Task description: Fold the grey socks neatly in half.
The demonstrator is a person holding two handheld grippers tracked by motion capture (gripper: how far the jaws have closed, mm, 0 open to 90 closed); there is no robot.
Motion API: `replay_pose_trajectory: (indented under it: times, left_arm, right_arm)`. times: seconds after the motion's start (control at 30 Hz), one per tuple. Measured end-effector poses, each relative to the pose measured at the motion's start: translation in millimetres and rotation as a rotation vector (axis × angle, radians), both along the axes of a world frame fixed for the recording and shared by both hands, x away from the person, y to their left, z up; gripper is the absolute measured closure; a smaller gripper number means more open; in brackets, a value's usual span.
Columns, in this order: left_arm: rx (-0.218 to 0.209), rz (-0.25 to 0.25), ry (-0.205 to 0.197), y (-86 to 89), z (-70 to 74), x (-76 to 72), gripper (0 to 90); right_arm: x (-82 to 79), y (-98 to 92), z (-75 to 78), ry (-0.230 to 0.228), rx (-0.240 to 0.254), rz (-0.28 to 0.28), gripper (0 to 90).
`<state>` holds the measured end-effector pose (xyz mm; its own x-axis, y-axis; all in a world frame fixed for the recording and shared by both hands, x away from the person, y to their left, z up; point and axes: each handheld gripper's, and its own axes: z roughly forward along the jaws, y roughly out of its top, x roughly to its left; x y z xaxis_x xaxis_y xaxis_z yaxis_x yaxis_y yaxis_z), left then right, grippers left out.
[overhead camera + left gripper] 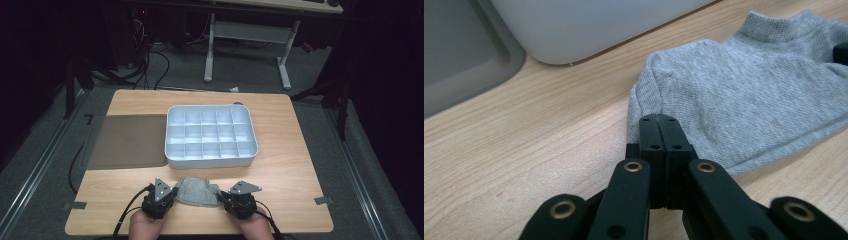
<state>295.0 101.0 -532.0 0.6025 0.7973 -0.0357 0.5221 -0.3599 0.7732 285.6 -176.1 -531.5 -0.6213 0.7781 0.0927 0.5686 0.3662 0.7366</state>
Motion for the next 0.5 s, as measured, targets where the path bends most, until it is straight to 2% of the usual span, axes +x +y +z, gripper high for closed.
replay_pose_trajectory:
  times: [0.13, 0.2, 0.3, 0.33, 0.4, 0.5]
  left_arm:
    - [-0.020, -0.009, 0.010, -1.2, -0.2, -0.5, 89.9]
    - [-0.016, -0.021, 0.009, -3.3, 0.7, -1.9, 89.6]
    - [-0.026, -0.028, -0.013, -6.4, 4.7, -5.1, 87.0]
    - [-0.029, -0.035, -0.031, -9.0, 7.9, -7.4, 83.9]
    - [-0.043, -0.061, -0.066, -17.2, 14.5, -10.8, 83.5]
    - [-0.054, -0.108, -0.062, -36.8, 17.6, -9.1, 81.3]
  right_arm:
    - [-0.4, -1.2, 0.5, 0.010, 0.010, -0.003, 84.4]
    - [-0.3, -2.2, 0.5, 0.009, 0.014, -0.004, 84.4]
    - [-1.2, -5.9, 1.9, 0.013, 0.029, -0.004, 84.5]
    - [-1.4, -7.6, 2.0, 0.014, 0.037, 0.001, 84.5]
    - [-1.6, -8.0, 2.1, 0.017, 0.042, -0.001, 84.5]
    - [-1.7, -9.1, 2.0, 0.015, 0.047, 0.002, 84.5]
